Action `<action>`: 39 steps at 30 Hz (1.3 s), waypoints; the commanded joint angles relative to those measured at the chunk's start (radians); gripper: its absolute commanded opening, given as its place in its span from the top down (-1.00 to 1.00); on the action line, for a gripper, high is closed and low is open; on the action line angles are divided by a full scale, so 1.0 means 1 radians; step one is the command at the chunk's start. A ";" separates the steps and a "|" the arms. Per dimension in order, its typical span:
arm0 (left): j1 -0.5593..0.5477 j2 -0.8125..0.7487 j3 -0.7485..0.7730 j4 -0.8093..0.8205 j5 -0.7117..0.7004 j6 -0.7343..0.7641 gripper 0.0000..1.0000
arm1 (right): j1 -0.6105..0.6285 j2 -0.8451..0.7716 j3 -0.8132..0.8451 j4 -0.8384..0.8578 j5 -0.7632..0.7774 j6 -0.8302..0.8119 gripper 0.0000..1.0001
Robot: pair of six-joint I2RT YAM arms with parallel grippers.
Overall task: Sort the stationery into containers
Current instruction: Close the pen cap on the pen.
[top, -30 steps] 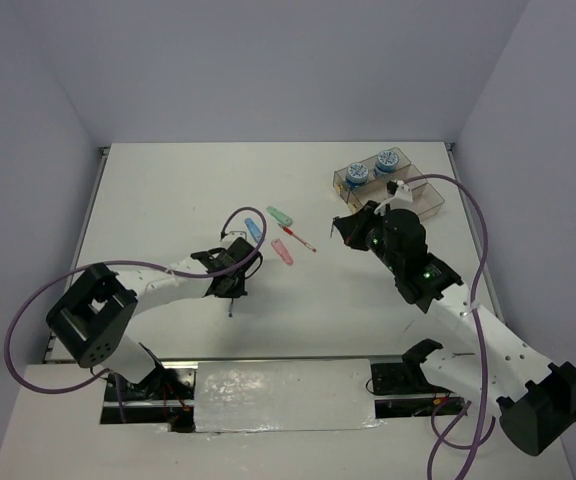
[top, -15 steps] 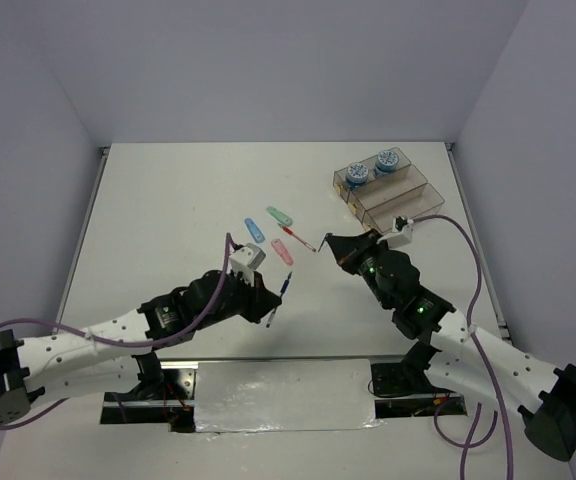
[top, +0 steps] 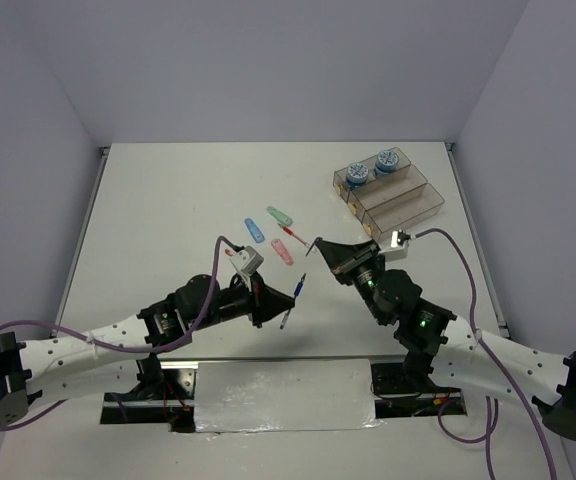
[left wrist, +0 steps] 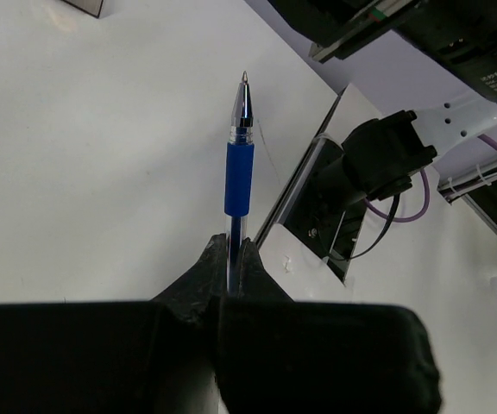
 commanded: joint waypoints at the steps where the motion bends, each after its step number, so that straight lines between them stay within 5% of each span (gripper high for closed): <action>1: -0.002 -0.028 0.019 0.086 0.012 0.017 1.00 | 0.036 -0.030 -0.011 0.046 0.047 0.042 1.00; 39: 0.059 -0.038 0.013 0.060 -0.005 0.020 1.00 | 0.099 0.025 -0.054 0.142 -0.058 -0.079 1.00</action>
